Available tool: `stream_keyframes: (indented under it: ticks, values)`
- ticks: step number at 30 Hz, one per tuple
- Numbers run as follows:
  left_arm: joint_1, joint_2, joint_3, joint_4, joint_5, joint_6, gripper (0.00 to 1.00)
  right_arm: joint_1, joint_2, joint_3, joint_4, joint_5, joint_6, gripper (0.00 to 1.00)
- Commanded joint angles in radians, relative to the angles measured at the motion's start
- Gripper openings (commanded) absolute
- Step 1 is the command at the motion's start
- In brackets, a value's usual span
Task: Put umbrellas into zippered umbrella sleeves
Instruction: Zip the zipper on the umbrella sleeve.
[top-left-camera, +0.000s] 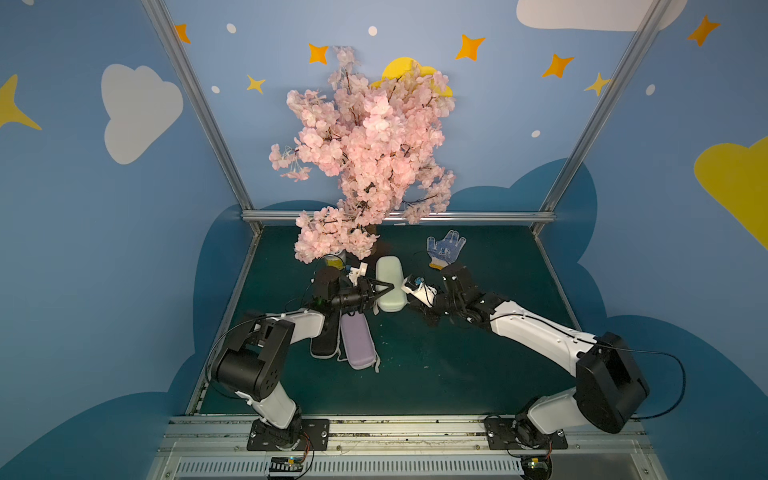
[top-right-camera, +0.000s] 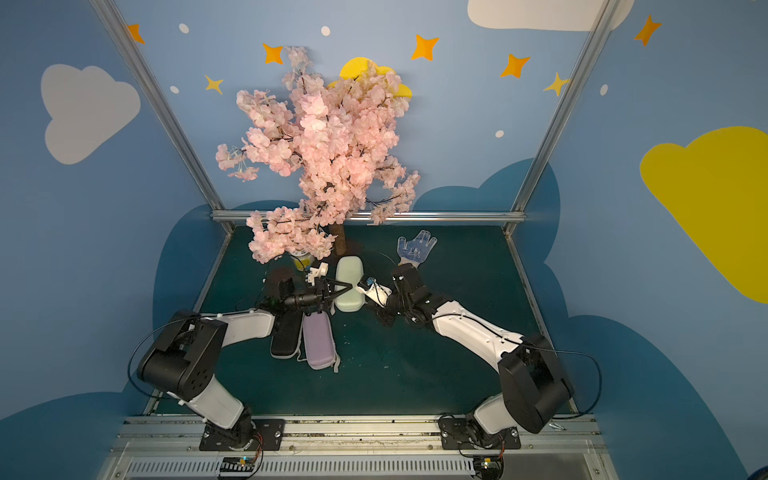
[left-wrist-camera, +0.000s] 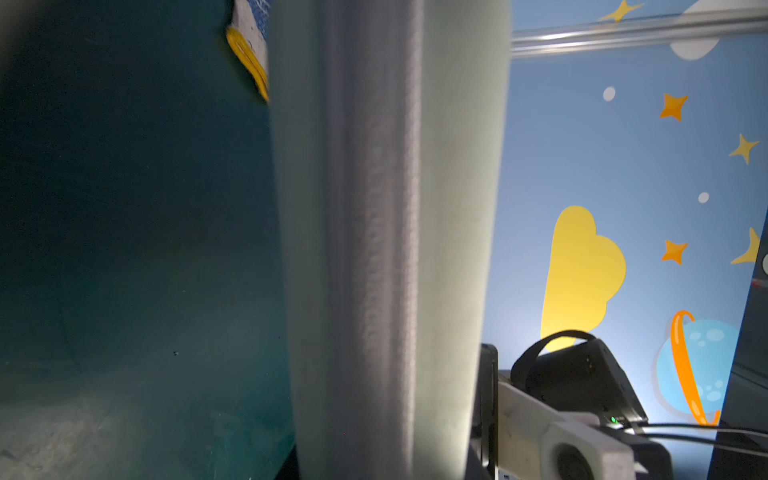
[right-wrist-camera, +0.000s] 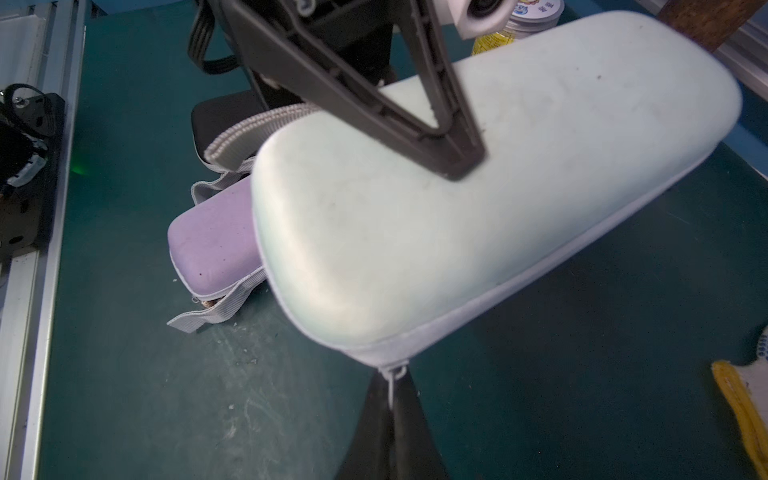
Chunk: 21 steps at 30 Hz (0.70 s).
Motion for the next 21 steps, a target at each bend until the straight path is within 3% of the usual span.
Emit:
stream_keyframes:
  ticks: [1, 10, 14, 21]
  values:
    - [0.038, -0.026, -0.030, 0.121, -0.307, -0.029, 0.04, 0.023, -0.050, -0.019, -0.072, -0.018, 0.022, 0.00]
    - [-0.044, -0.085, -0.109, 0.117, -0.619, -0.007, 0.03, 0.164, -0.018, 0.031, 0.000, -0.080, 0.233, 0.00]
    - [-0.080, -0.081, -0.109, 0.127, -0.676, -0.010, 0.03, 0.218, 0.026, 0.064, 0.032, -0.046, 0.310, 0.00]
    - [-0.144, -0.087, -0.105, 0.112, -0.748, 0.027, 0.03, 0.270, 0.054, 0.099, 0.159, -0.118, 0.455, 0.00]
